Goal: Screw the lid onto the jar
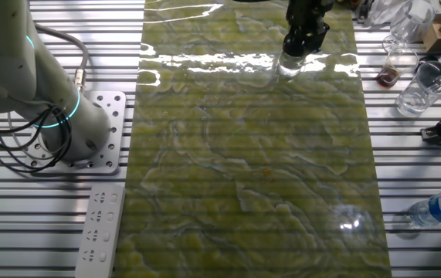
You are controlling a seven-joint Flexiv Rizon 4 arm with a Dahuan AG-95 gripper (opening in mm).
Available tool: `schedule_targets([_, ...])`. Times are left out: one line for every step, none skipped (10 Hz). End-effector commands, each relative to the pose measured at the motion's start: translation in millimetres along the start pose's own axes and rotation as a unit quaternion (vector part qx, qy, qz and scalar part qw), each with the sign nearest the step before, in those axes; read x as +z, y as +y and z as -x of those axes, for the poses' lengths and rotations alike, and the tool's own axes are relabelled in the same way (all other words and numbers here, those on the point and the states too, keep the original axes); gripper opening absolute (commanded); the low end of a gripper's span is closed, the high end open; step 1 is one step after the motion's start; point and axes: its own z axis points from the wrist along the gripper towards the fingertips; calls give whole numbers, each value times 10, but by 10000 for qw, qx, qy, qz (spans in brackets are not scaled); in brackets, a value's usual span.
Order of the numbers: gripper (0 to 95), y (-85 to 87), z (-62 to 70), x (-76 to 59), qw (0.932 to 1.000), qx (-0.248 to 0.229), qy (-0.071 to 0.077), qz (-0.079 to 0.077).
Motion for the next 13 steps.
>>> schedule_targets([0,-2,4,8,9985,540,-13,1])
schedule_targets([0,-2,4,8,9972,743,-17,2])
schedule_targets([0,-2,4,8,9955,950,-26,0])
schedule_targets([0,-2,4,8,9935,1135,-27,0])
schedule_targets([0,-3,4,8,9906,1365,-23,-22])
schedule_targets([0,-3,4,8,9874,1583,-22,-30])
schedule_targets([0,-3,4,8,9845,1752,-16,-16])
schedule_targets([0,-3,4,8,9824,1870,7,-3])
schedule_targets([0,-3,4,8,9763,2165,12,31])
schedule_targets([0,-3,4,8,9702,2423,15,51])
schedule_targets([0,-3,4,8,9650,2620,16,50])
schedule_targets([0,-4,3,7,9585,2851,28,45])
schedule_targets([0,-5,5,7,9532,3023,23,42])
